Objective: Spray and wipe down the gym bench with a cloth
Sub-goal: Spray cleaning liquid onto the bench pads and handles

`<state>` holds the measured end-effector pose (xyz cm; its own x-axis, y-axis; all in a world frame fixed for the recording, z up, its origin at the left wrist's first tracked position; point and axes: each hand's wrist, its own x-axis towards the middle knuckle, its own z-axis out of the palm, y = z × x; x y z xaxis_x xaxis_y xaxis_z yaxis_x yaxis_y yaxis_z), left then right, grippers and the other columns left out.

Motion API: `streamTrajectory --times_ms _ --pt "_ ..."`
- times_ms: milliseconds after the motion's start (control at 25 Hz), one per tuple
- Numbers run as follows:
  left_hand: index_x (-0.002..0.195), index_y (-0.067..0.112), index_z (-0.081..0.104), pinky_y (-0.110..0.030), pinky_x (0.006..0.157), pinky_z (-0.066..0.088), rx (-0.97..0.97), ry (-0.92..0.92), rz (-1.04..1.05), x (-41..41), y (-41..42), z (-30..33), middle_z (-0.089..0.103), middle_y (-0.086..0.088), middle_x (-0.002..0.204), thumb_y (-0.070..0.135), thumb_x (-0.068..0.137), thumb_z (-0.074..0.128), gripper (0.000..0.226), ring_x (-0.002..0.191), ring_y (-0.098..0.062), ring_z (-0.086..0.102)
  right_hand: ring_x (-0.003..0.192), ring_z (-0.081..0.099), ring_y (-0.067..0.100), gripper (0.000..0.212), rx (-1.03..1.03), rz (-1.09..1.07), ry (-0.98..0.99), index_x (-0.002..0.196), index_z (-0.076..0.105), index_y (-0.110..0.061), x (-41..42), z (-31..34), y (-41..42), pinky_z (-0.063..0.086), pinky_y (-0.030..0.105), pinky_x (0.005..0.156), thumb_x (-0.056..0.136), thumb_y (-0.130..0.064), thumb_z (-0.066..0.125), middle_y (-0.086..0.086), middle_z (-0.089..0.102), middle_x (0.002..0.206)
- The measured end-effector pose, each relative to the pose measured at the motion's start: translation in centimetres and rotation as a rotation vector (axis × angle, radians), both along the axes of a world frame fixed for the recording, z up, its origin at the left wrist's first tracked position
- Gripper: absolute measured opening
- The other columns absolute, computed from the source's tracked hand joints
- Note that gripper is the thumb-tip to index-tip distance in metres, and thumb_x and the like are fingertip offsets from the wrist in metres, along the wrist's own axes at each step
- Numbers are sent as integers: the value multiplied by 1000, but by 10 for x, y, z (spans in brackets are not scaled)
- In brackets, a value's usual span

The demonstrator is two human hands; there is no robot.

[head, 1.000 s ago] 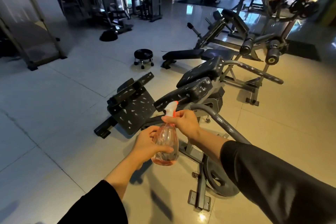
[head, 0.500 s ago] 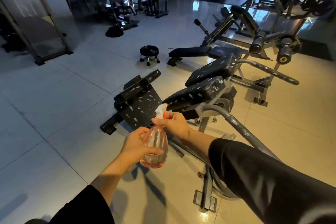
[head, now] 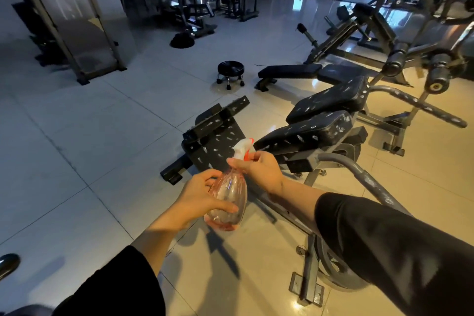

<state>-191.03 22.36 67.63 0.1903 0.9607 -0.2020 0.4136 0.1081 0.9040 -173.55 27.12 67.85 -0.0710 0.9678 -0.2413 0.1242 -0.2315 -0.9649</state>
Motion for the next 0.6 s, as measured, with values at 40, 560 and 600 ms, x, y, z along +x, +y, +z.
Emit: streamTrajectory --times_ms 40,560,600 --pt "109 27 62 -29 84 56 9 -10 -34 3 8 5 70 5 102 17 52 94 66 95 -7 66 71 70 9 36 18 -24 18 97 67 -4 5 6 2 54 19 62 74 -28 82 4 71 84" --pt "112 29 61 -31 89 53 -60 74 -363 88 141 14 66 6 110 20 55 92 66 105 -11 62 45 54 1 32 56 -267 22 61 57 -12 99 3 78 43 16 48 79 -27 78 -7 57 52" --pt "114 28 61 -31 90 53 -55 78 -362 86 152 11 67 6 109 18 56 91 66 104 -11 63 49 57 3 30 41 -255 31 62 58 -13 97 2 87 45 19 52 79 -28 78 -5 59 56"
